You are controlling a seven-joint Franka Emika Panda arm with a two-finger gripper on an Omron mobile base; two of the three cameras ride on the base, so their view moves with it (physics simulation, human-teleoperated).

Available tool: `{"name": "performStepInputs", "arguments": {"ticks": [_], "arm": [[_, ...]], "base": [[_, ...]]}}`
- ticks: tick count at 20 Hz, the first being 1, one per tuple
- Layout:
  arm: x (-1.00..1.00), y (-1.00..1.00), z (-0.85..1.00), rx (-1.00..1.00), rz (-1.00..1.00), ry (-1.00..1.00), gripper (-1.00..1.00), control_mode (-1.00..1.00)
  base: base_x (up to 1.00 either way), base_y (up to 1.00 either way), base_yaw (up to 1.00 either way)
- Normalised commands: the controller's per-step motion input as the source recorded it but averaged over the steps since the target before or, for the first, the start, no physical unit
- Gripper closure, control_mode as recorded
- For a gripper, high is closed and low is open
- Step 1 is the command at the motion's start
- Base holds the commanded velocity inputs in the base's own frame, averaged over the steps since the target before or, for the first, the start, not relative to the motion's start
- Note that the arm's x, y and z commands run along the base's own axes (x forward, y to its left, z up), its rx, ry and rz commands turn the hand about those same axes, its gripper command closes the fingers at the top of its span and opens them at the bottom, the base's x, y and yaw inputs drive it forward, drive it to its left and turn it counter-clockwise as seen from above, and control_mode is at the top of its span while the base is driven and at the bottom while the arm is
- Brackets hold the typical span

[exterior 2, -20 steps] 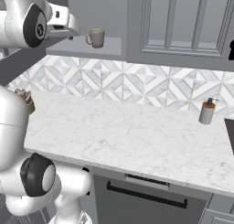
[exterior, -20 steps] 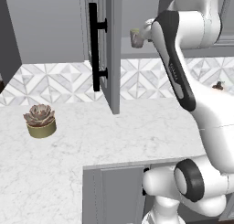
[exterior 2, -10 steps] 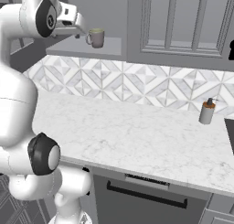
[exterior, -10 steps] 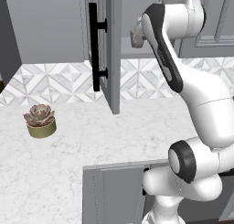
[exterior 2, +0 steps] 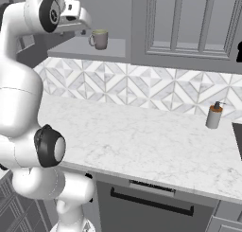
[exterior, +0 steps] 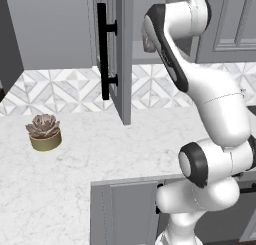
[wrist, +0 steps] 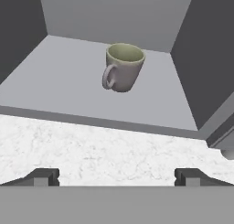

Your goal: Gather all objects into one cabinet and sort the glasses and bowls to opposite sides.

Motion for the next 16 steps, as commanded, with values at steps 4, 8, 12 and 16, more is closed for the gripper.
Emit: {"name": "performStepInputs", "arguments": {"ticks": [4, 8, 12, 16], "arm": [[0.13, 0.0, -0.04, -0.01, -0.01, -0.02, -1.0, -1.0], [0.28, 0.0, 0.1, 0.09, -0.02, 0.17, -1.0, -1.0], [0.37, 0.0, 0.06, 0.03, -0.03, 0.21, -1.0, -1.0], [0.32, 0.0, 0.0, 0.0, -0.03, 0.07, -1.0, -1.0]], "base": [[0.0, 0.0, 0.0], [0.0, 0.0, 0.0], [0.0, 0.0, 0.0], [0.0, 0.0, 0.0]]}}
